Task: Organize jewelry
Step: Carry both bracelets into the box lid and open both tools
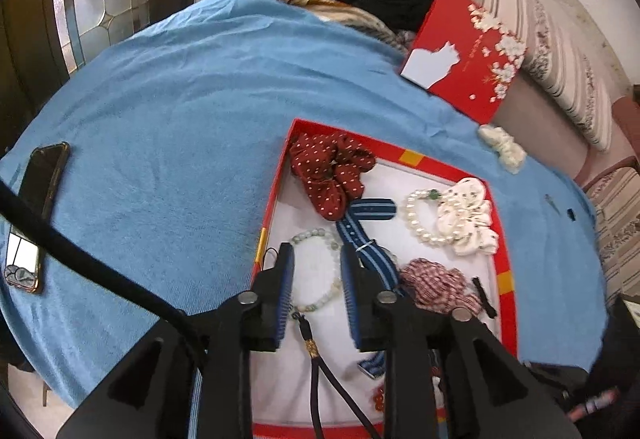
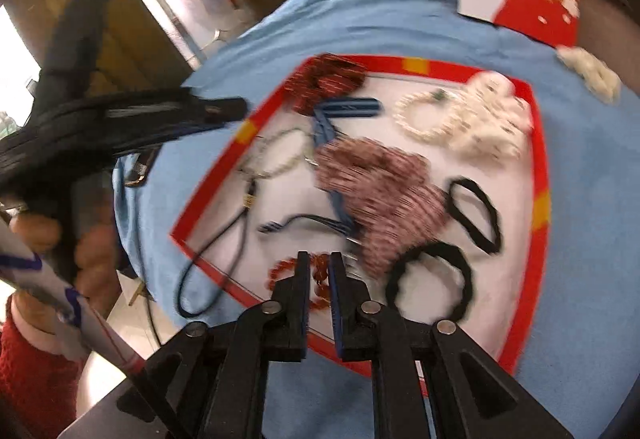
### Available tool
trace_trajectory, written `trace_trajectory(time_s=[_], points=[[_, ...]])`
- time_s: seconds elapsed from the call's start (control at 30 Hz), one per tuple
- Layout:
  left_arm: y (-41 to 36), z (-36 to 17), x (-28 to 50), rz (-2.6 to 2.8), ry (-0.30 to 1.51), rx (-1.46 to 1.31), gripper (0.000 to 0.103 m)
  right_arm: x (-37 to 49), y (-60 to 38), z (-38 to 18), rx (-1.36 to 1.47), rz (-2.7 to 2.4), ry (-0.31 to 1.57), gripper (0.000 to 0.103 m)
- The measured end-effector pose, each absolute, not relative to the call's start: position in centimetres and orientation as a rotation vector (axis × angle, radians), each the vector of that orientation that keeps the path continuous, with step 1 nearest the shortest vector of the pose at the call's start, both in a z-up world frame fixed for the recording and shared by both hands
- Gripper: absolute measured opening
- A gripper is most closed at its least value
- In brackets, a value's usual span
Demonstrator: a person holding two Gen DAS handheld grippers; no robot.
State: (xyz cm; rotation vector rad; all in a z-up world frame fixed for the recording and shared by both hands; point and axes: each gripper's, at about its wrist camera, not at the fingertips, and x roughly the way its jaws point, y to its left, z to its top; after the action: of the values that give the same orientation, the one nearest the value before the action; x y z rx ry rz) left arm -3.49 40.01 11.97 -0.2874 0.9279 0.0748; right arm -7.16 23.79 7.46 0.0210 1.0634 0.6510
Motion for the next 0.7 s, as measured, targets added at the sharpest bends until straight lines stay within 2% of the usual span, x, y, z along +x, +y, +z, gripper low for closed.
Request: trace_trajectory(time_s=[0.03,0.07,0.17,0.3,0.43,0.7], points=[[40.0,12.4,-3.9,0.076,0.915,-0.289,0.030,-7.1,23.3,7.6,0.025,0.646,1.062,0.024],[40.0,12.7,-4.3,0.075,0.903,-0.291,0.033,-7.1,22.8,7.8,0.027,0.641,1.050,0.025],[39.9,13.9,-5.5,0.062,0.866,-0.301,0.034,-6.8,22.2,9.1,0.013,0.636,1.004,0.025],[39.9,14.9,-6.7,0.073,0.820,-0.324,0.042,-5.4,23.2,9.6,0.034,0.639,0.985,0.025],[39.7,15.0,-7.4,0.092,0.807,-0.316,0.042,-2.7,25.6,7.7,-0.035,0.595,1.036,0.018],[39.2,14.6,-8.2,0.107,0.800,-0.307,0.044,0.5,25.7,6.5,-0.119,0.461,1.034,0.018]])
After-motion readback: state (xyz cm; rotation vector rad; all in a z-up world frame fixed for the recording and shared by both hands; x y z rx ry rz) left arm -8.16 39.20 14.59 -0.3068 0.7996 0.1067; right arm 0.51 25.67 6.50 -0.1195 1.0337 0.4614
